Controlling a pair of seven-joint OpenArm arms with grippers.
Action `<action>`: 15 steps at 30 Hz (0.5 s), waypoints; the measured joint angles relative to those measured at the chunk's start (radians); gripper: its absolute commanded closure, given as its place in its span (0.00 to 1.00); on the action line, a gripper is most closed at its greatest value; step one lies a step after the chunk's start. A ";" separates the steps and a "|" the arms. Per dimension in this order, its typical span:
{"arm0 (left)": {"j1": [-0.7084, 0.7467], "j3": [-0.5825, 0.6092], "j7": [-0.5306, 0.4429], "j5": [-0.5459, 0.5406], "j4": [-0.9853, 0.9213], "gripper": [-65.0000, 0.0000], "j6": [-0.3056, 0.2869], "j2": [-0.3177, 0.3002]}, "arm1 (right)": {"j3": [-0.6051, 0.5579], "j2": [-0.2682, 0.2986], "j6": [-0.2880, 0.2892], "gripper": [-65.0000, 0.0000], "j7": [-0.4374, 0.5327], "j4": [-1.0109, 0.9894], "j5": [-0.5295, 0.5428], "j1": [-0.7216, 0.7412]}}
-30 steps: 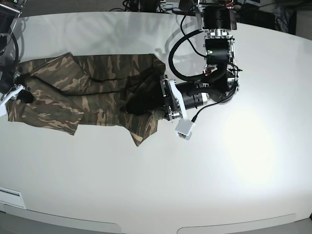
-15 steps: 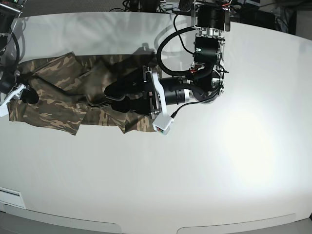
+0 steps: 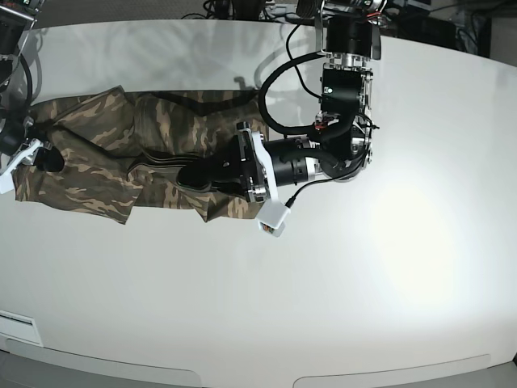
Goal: Fold the T-shirt properly
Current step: 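Lift the hem end with the left gripper and fold it toward the collar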
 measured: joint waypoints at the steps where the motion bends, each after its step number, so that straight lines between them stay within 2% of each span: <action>1: -0.003 -0.013 0.000 0.020 0.000 1.00 0.000 0.000 | 0.000 0.000 0.000 0.72 0.000 0.000 0.000 0.000; 3: -0.013 -0.039 0.001 0.099 0.000 1.00 0.000 0.000 | 0.000 0.000 0.000 0.72 0.000 0.000 0.000 0.000; 7: -0.032 -0.079 -0.019 0.348 0.000 1.00 -0.001 -0.007 | 0.000 0.000 0.000 0.72 0.000 0.000 0.000 0.000; 12: -0.026 -0.048 -0.037 0.510 0.000 1.00 0.090 -0.050 | 0.000 -0.001 0.000 0.72 0.000 0.000 -0.003 0.004; 15: -0.019 0.001 -0.085 0.597 0.000 1.00 0.138 -0.063 | 0.000 -0.001 -0.001 0.72 -0.007 0.000 0.007 0.005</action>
